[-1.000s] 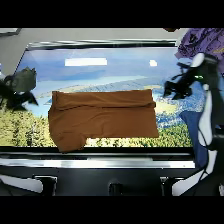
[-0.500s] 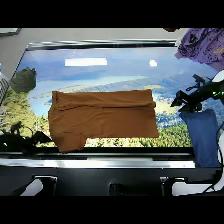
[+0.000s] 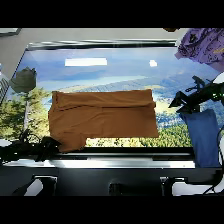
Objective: Fold the clothes and pants, and hang the long-sleeved shirts on hangers.
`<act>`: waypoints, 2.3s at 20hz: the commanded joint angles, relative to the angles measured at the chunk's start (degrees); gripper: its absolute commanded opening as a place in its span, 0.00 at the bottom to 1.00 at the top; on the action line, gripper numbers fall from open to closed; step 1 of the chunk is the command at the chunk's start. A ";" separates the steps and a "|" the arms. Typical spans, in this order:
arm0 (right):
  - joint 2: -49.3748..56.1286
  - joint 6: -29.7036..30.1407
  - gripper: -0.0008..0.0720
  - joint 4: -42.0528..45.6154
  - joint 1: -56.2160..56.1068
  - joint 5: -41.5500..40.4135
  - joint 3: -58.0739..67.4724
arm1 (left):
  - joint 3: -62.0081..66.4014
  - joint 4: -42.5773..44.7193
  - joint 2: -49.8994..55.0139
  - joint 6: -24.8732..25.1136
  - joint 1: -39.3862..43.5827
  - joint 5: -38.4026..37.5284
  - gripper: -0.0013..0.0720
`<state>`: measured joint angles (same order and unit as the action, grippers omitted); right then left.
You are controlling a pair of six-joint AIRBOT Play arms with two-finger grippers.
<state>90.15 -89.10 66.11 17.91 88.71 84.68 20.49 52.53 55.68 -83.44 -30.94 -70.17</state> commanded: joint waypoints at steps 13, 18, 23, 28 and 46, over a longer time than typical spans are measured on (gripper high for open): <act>-0.04 1.68 0.67 -0.39 0.07 2.19 -0.07 | -0.48 -4.57 3.50 -6.16 9.16 7.26 0.05; -0.37 2.03 0.68 2.05 2.67 2.62 -2.40 | -0.48 -4.52 3.37 -5.90 9.18 7.19 0.05; -0.37 7.10 0.68 -3.30 3.30 -1.90 -18.34 | -0.48 -4.52 3.37 -5.46 9.18 6.82 0.05; -0.37 13.33 0.68 -8.76 3.30 -6.82 -27.17 | -0.48 -4.55 3.37 -5.51 9.18 6.58 0.05; -4.83 13.22 0.05 -12.63 -3.41 -13.05 -33.44 | 8.57 4.96 2.67 -7.93 9.11 -1.22 0.04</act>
<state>87.90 -73.19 52.66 14.96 75.16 51.29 24.84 51.48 58.74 -89.27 -21.80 -67.09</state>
